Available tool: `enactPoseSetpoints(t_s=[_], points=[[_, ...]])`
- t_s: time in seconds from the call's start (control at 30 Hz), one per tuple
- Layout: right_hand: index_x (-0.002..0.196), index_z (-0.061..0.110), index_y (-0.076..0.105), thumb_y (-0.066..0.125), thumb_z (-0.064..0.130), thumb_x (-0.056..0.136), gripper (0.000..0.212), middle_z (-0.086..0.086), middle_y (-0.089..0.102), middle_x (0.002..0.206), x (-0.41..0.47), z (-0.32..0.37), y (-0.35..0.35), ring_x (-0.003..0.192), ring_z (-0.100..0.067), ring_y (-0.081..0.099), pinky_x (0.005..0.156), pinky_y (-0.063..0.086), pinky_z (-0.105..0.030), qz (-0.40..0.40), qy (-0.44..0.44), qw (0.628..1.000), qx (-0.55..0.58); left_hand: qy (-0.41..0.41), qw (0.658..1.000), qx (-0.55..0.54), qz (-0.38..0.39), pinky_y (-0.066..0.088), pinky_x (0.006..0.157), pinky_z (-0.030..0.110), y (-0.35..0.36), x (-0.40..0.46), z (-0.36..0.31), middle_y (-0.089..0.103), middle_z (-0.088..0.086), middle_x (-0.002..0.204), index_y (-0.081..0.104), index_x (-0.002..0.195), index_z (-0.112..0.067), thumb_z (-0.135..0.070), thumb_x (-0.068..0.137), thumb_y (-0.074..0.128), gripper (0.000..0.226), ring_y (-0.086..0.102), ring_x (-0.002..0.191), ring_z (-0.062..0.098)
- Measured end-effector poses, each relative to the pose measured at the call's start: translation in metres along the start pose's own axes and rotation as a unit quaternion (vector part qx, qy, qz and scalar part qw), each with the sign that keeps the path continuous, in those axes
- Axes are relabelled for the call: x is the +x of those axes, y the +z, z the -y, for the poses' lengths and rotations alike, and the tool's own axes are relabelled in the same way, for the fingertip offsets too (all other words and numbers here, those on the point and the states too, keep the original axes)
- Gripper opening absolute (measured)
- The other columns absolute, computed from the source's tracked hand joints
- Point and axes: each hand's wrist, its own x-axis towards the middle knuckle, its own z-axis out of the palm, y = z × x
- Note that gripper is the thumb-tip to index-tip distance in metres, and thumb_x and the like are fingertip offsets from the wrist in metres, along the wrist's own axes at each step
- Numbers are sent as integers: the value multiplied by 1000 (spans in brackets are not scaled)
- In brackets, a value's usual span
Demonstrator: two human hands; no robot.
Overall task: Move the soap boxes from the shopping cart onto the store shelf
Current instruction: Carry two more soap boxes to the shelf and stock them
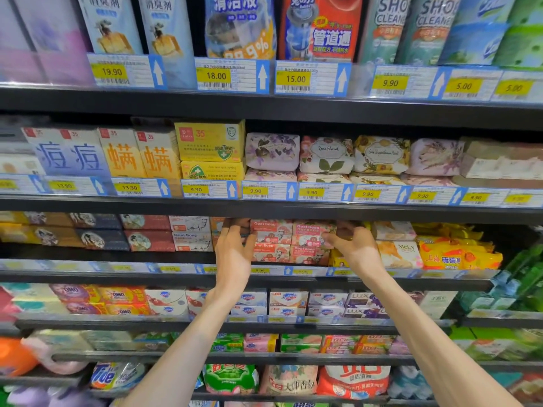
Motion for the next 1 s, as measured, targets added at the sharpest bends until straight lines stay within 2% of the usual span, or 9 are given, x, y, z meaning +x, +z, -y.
enactPoseSetpoints(t_s=[0.13,0.23,0.37,0.5,0.63,0.73,0.8,0.9,1.0], points=[[109,9,66,78,37,84,39,-1,69,105,5,-4,5,98,-22,62,84,45,-31,-26,41,999,-25,3,1000,-3,2,57,80,46,0,2,2,51,-3,99,58,99,-17,-21,97,64,8,66,91,24],[104,7,67,78,38,82,39,-6,71,102,10,-7,10,97,-26,65,84,50,-34,-37,61,997,-23,-10,1000,5,3,58,80,46,1,4,0,53,-2,100,61,100,-14,-22,96,65,10,66,90,24],[104,8,69,77,32,85,32,-4,71,99,8,-4,12,92,-23,63,84,48,-32,-32,47,998,-16,-52,998,23,17,57,81,41,0,7,-5,55,1,101,57,91,-16,-21,96,65,11,65,89,23],[96,14,65,76,31,86,23,-1,66,94,5,1,12,88,-20,59,82,45,-31,-33,43,998,-25,-55,998,29,16,55,81,35,1,9,-4,61,6,106,66,100,-10,-21,96,65,12,64,89,21],[90,15,61,76,33,86,24,-2,67,92,-1,6,10,85,-22,61,79,46,-30,-29,44,998,-33,-28,999,7,14,58,79,41,-3,5,-3,59,2,104,63,103,-12,-23,96,64,13,67,88,20],[92,16,51,75,32,88,29,1,58,84,-22,4,4,74,-12,58,64,42,-19,-55,-20,998,-18,16,1000,2,11,59,81,36,-15,-6,-3,59,-1,112,60,120,-15,-24,96,65,26,67,90,14],[96,21,46,72,33,90,29,4,56,88,-40,0,0,77,-6,57,63,42,-17,-48,-89,995,-16,25,999,27,8,56,89,33,-27,-14,-2,61,-3,119,58,128,-18,-23,96,66,33,65,99,13],[98,30,55,66,40,93,15,11,65,90,-56,-1,10,81,-5,63,69,52,-28,67,-177,978,-82,45,996,70,23,52,97,33,-50,-32,4,60,-8,125,59,127,-22,-27,98,62,30,60,112,10],[105,32,59,61,42,95,14,16,64,94,-68,14,37,88,-1,61,75,53,-25,172,-270,937,-142,40,989,143,15,50,97,33,-80,-56,12,56,-9,128,59,128,-23,-31,99,60,30,55,119,11]])
